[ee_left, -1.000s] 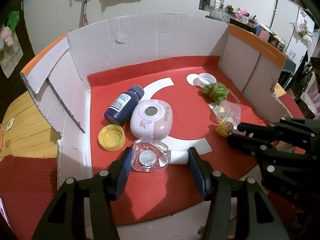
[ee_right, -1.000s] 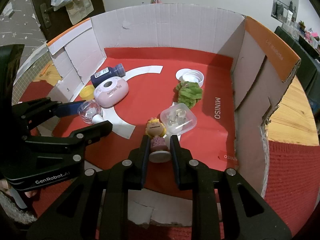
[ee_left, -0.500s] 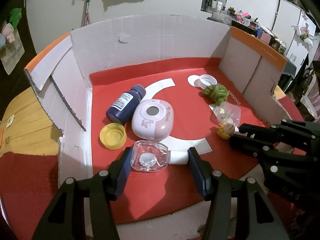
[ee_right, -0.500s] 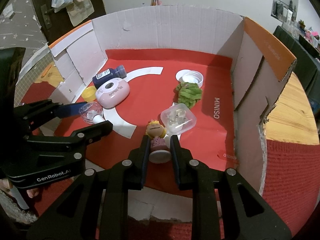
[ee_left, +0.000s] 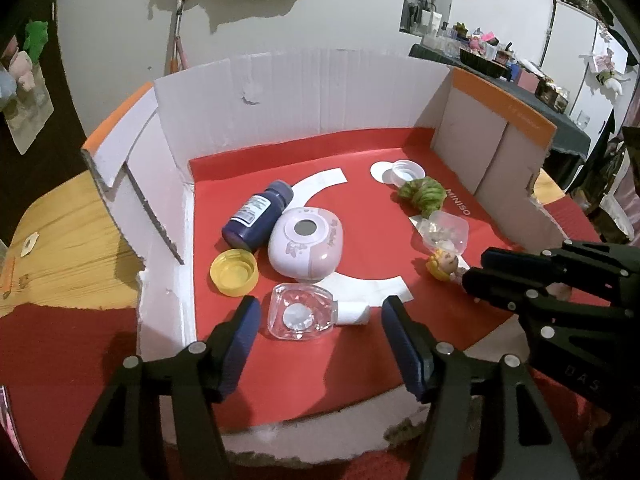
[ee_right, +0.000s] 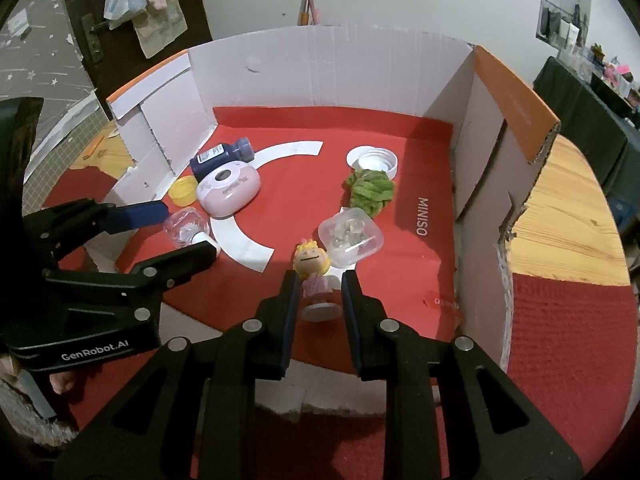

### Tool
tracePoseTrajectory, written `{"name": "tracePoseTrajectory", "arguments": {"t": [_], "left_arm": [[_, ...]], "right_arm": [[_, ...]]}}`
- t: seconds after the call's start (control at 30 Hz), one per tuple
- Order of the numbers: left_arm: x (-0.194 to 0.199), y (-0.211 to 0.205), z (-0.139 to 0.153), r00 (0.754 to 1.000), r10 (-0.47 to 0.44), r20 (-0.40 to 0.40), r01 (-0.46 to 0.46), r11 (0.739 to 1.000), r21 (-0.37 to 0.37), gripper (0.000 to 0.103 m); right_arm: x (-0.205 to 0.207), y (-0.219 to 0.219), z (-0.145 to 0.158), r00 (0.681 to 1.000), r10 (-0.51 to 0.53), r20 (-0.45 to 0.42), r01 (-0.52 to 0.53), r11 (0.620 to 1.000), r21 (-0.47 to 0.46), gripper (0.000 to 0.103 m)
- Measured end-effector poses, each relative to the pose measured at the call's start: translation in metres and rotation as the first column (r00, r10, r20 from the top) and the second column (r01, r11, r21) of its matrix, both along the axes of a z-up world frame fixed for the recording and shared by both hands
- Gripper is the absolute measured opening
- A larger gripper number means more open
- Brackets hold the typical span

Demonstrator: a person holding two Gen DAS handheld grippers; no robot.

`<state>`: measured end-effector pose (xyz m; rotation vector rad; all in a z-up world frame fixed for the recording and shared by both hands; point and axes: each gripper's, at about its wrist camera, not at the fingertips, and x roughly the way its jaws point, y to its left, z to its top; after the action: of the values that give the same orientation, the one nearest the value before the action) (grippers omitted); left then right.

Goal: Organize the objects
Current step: 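Open both tools, releasing the clear bottle and doll on the box floor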

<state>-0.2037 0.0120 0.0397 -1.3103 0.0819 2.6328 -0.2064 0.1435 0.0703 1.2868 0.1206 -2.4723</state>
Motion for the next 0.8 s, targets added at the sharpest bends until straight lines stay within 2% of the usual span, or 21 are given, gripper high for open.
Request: {"name": "tracePoseTrajectory", "arguments": {"t": [0.3,0.8], "left_arm": [[0.011,-0.005,0.011,0.999,0.021,-0.039,-0.021,1.000,-0.004,0.075],[0.027,-0.013,0.019,0.997,0.045,-0.063,-0.045,0.999,0.001,0.079]], "right_arm": [[0.009,0.001,0.004,1.000,0.000,-0.013,0.000,1.000,0.005,0.022],[0.020,0.002,0.010,0.999,-0.003,-0.032,0.003,1.000,0.008,0.023]]}}
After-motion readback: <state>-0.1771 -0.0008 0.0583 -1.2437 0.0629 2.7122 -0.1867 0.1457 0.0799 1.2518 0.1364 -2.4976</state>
